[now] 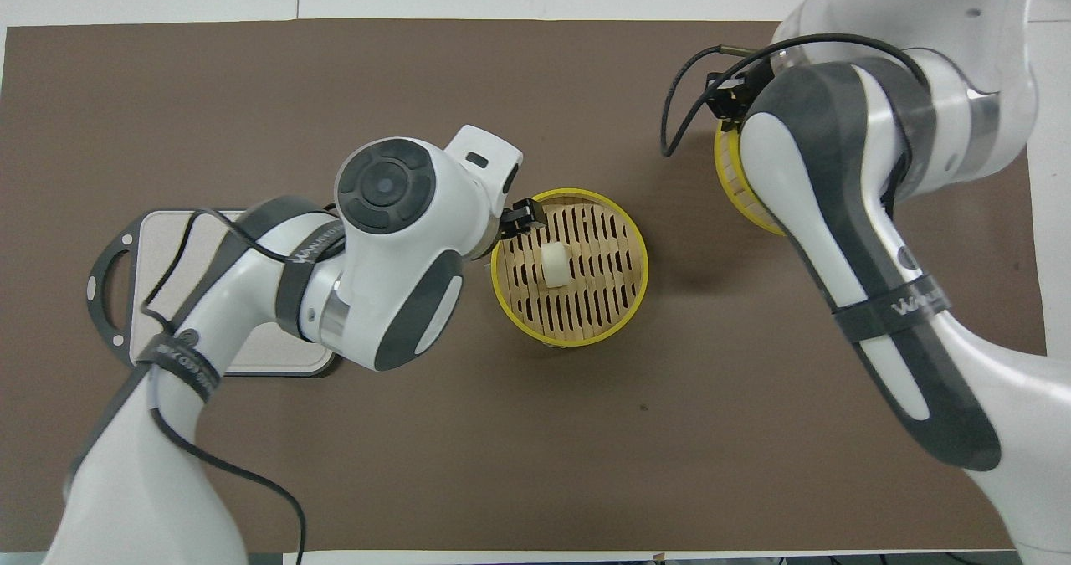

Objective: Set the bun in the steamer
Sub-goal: 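Carry the bun into the open steamer with the left gripper and release it, then withdraw the left gripper while the right gripper brings the lid back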

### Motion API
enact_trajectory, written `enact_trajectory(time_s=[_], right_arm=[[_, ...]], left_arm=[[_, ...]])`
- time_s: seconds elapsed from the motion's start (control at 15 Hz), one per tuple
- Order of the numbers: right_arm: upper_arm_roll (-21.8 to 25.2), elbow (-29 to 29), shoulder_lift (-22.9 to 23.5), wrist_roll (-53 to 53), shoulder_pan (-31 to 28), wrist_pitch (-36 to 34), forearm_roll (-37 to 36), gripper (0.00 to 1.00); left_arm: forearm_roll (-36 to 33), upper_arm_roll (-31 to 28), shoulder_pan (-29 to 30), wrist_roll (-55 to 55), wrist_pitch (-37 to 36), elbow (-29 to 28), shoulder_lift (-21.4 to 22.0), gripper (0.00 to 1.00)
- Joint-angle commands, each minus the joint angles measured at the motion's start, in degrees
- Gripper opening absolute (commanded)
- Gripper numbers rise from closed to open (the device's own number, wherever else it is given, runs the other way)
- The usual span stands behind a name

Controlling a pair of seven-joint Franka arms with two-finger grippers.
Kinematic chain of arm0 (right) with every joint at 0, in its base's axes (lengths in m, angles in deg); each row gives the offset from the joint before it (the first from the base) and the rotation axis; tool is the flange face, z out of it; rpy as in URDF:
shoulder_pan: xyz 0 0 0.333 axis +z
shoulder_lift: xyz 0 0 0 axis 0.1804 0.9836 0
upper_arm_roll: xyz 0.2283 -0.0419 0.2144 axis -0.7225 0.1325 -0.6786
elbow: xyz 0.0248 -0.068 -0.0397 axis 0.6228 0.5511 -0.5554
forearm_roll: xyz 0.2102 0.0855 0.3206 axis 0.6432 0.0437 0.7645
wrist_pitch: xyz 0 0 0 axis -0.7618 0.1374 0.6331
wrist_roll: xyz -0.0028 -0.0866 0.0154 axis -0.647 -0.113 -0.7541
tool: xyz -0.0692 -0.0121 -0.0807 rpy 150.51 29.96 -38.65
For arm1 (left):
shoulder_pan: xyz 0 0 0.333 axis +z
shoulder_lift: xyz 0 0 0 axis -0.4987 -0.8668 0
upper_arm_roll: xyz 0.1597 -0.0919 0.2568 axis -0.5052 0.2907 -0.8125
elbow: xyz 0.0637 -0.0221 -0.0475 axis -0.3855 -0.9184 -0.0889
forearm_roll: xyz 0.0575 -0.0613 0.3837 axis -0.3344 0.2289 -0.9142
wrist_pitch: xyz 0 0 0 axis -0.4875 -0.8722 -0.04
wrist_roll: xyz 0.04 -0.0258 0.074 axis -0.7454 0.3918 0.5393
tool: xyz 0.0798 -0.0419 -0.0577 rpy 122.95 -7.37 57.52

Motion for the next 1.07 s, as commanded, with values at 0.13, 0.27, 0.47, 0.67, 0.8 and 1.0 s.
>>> enact_trajectory(time_s=[0.13,0.27,0.47,0.67,0.8,1.0], right_arm=[[0.2,2.8,-0.9,14.6,11.3,2.8,0.1,0.00],[0.3,2.1,1.0,22.4,16.6,3.0,0.1,0.00],[0.1,2.0,2.4,22.2,21.8,3.1,-1.6,0.00],[0.0,2.4,2.4,19.1,23.9,2.3,-1.8,0.00],[0.1,2.8,2.7,16.7,25.0,2.3,-2.8,0.00],[0.0,4.0,3.2,14.7,26.2,3.7,-5.1,0.00]], left_arm=[[0.3,0.0,9.2,-7.8,-9.7,-1.4,7.5,1.00],[0.3,0.0,16.2,-16.9,-14.4,-1.2,10.0,1.00],[0.3,-0.2,23.7,-27.9,-18.5,-1.0,11.8,1.00],[-0.1,-0.2,30.0,-36.1,-20.9,-0.8,12.9,1.00],[-2.3,-0.4,31.7,-38.2,-22.0,-0.7,13.2,1.00],[-6.7,-0.3,31.8,-38.4,-22.2,-0.6,13.3,1.00]])
